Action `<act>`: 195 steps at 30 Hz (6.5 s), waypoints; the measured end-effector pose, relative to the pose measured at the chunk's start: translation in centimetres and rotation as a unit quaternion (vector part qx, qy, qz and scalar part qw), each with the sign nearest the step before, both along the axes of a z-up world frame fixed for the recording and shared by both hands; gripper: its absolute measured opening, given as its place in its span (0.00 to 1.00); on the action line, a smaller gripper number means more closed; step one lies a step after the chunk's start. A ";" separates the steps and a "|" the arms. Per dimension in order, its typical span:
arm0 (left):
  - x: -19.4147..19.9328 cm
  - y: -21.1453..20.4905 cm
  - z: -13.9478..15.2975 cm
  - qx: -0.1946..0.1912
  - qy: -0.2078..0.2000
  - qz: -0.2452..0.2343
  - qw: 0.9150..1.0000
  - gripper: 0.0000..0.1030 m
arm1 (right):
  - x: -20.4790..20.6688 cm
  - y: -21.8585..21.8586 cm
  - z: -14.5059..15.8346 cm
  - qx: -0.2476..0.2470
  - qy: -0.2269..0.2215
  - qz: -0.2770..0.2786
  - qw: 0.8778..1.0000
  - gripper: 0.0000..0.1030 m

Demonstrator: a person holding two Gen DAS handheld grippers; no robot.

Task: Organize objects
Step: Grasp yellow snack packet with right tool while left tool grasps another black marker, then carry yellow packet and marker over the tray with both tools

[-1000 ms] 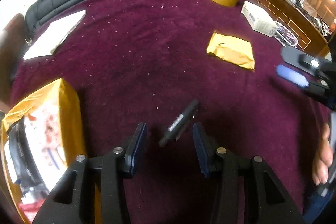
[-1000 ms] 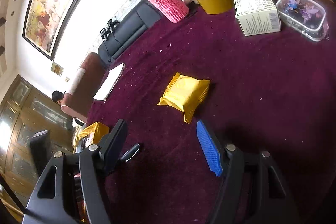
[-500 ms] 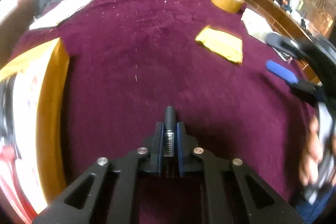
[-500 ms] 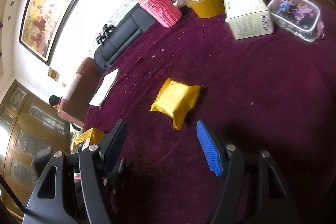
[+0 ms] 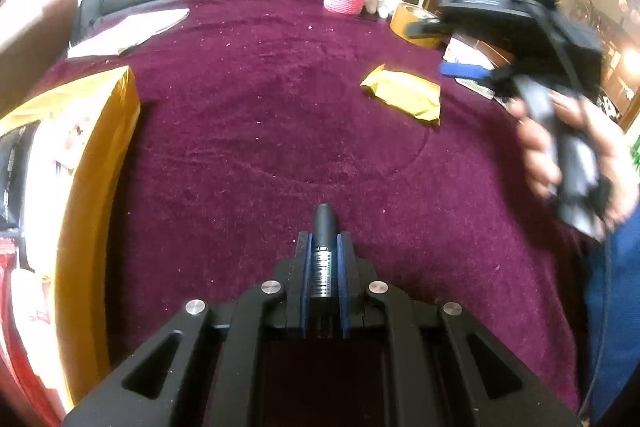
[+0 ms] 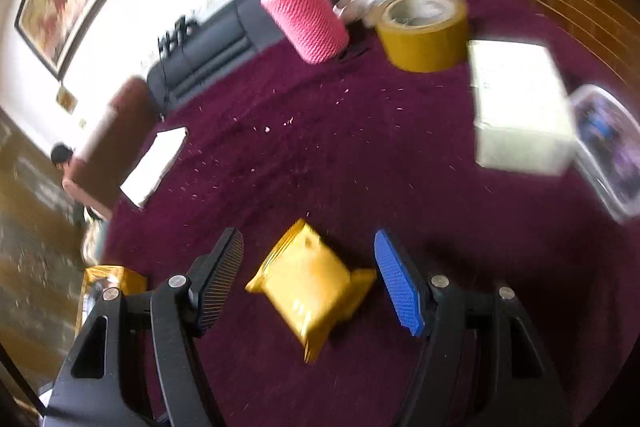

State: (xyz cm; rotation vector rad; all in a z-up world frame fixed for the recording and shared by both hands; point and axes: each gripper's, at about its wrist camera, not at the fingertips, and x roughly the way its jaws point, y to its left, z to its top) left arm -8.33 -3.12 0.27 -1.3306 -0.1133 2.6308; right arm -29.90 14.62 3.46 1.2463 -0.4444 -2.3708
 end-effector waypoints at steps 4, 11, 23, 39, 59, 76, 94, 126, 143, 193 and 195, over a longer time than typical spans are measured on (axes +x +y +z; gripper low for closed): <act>0.1 -0.2 0.0 0.003 0.000 -0.004 1.000 0.09 | -1.5 -1.5 -2.0 -0.015 -0.034 0.048 0.998 0.66; -0.1 -0.4 0.1 0.010 -0.003 -0.006 1.000 0.09 | 2.6 -5.7 -1.6 0.113 0.006 0.129 0.985 0.65; 0.2 0.2 0.0 -0.012 0.011 -0.007 1.000 0.09 | 6.1 -6.6 -3.3 0.203 0.061 0.101 0.972 0.42; 0.7 0.5 0.1 -0.029 0.022 -0.007 0.999 0.09 | 11.8 -3.5 -0.2 0.125 0.048 0.073 0.988 0.42; 3.0 0.0 1.0 -0.040 0.045 0.002 0.998 0.09 | 21.2 -1.7 -1.3 0.082 0.038 0.071 0.993 0.42; 5.9 -0.9 2.6 -0.027 0.082 -0.002 0.996 0.09 | 24.4 -3.4 -0.9 0.084 0.045 0.082 0.992 0.43; 8.7 -4.1 3.8 -0.003 0.106 0.020 0.994 0.09 | 26.9 -7.0 0.5 0.082 0.061 0.114 0.988 0.43; 12.3 -14.1 7.5 0.025 0.157 0.123 0.980 0.09 | 29.1 -14.3 4.5 0.064 0.113 0.194 0.972 0.43; 14.4 -23.0 5.1 0.028 0.129 0.217 0.967 0.09 | 30.6 -20.3 3.7 0.073 0.106 0.263 0.956 0.43; 12.6 -24.9 0.7 0.026 0.043 0.189 0.981 0.09 | 30.3 -27.7 -1.7 0.149 0.044 0.297 0.942 0.43; 12.6 -25.1 0.6 0.027 0.042 0.191 0.980 0.09 | 30.1 -27.8 -1.8 0.148 0.038 0.297 0.943 0.43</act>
